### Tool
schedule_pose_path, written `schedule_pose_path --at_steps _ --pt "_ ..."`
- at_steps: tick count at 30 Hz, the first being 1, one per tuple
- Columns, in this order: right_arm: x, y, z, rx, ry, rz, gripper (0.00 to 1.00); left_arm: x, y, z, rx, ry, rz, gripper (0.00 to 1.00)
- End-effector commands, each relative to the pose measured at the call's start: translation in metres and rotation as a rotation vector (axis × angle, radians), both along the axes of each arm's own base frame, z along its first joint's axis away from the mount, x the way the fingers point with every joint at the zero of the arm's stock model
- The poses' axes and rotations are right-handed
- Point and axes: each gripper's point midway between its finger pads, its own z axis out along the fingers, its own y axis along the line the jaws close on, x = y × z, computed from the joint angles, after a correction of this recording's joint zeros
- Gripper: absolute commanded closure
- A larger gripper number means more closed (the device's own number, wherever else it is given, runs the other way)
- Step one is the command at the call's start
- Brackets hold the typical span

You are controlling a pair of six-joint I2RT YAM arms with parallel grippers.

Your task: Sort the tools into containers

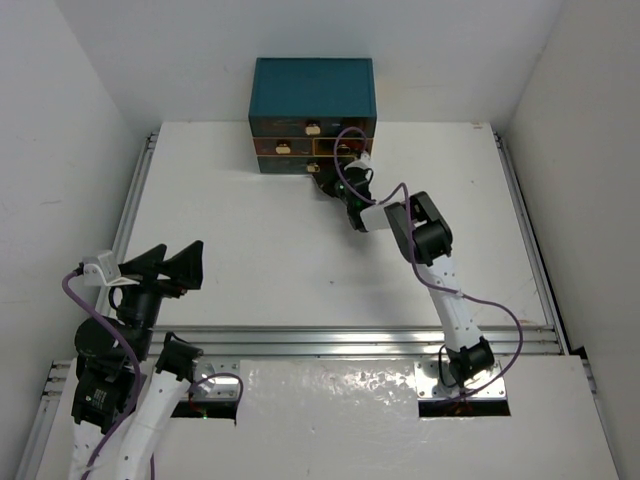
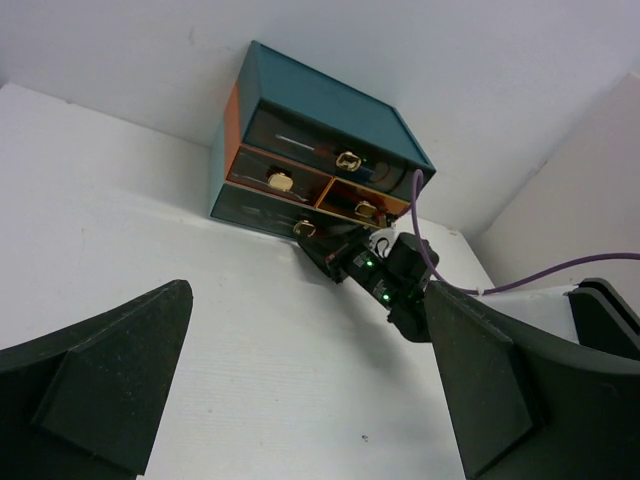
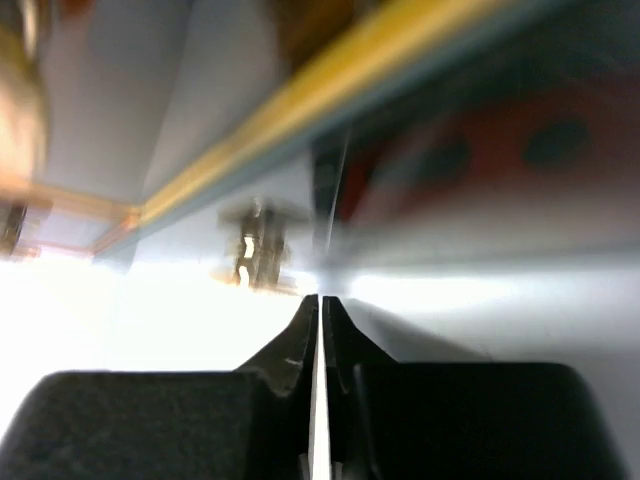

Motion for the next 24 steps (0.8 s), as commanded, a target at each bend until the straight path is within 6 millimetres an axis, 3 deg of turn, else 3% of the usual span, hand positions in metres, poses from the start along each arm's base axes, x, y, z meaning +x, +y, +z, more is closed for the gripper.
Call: schedule_pose_path --at_steps 1,2,3,4,5,6,7,8,9,10,11,12,14,15,16,18,20,21,24 --pt "-0.013 -0.014 0.093 0.126 -0.165 0.119 0.96 0.001 0.002 0.01 -0.004 -0.038 0.011 0.0" --pt "-0.041 -0.024 0.063 0.103 -0.089 0.114 0.93 0.001 0.002 0.009 -0.003 -0.035 0.011 0.0" --pt "-0.054 -0.03 0.065 0.099 -0.083 0.103 0.88 0.003 0.002 0.008 -0.002 -0.03 0.013 0.0" --pt "-0.067 -0.036 0.072 0.091 -0.099 0.1 0.75 0.004 0.001 0.007 -0.002 -0.023 0.012 0.0" --pt "-0.081 -0.043 0.107 0.092 -0.145 0.098 0.68 0.006 0.002 0.007 -0.002 -0.017 0.021 0.0" --pt "-0.111 -0.058 0.083 0.041 -0.08 0.087 0.6 0.011 0.003 0.003 0.004 0.008 0.032 0.0" --pt "-0.126 -0.066 0.082 -0.035 -0.075 0.097 0.51 0.016 0.003 0.0 0.006 0.031 0.039 0.0" --pt "-0.153 -0.078 0.102 -0.073 -0.089 0.107 0.34 0.027 0.004 -0.011 0.021 0.099 0.061 0.0" --pt "-0.165 -0.086 0.109 -0.131 -0.093 0.103 0.27 0.03 0.005 -0.011 0.03 0.12 0.067 0.0" --pt "-0.187 -0.102 0.081 -0.272 0.006 0.113 0.09 0.035 0.004 -0.017 0.045 0.161 0.067 0.0" --pt "-0.199 -0.107 0.12 -0.309 -0.05 0.115 0.01 0.044 0.002 -0.022 0.071 0.209 0.069 0.0" --pt "-0.222 -0.122 0.097 -0.464 0.052 0.16 0.01 0.048 0.0 -0.024 0.085 0.232 0.063 0.0" --pt "-0.247 -0.14 0.106 -0.59 0.089 0.162 0.01 0.061 0.001 -0.029 0.133 0.29 0.08 0.0" --pt "-0.26 -0.149 0.135 -0.643 0.019 0.155 0.01 0.064 0.005 -0.031 0.153 0.309 0.102 0.0" --pt "-0.282 -0.167 0.122 -0.722 0.113 0.154 0.01 0.068 0.016 -0.033 0.166 0.328 0.164 0.0" --pt "-0.318 -0.192 0.134 -0.788 0.147 0.145 0.01 0.073 0.024 -0.042 0.18 0.352 0.219 0.0" --pt "-0.335 -0.217 0.144 -0.841 0.172 0.068 0.01 0.074 0.035 -0.05 0.179 0.355 0.28 0.0" --pt "-0.353 -0.23 0.152 -0.856 0.174 0.054 0.01 0.072 0.037 -0.052 0.179 0.355 0.292 0.0" --pt "-0.379 -0.252 0.159 -0.904 0.185 0.025 0.01 0.063 0.046 -0.052 0.171 0.336 0.331 0.0"
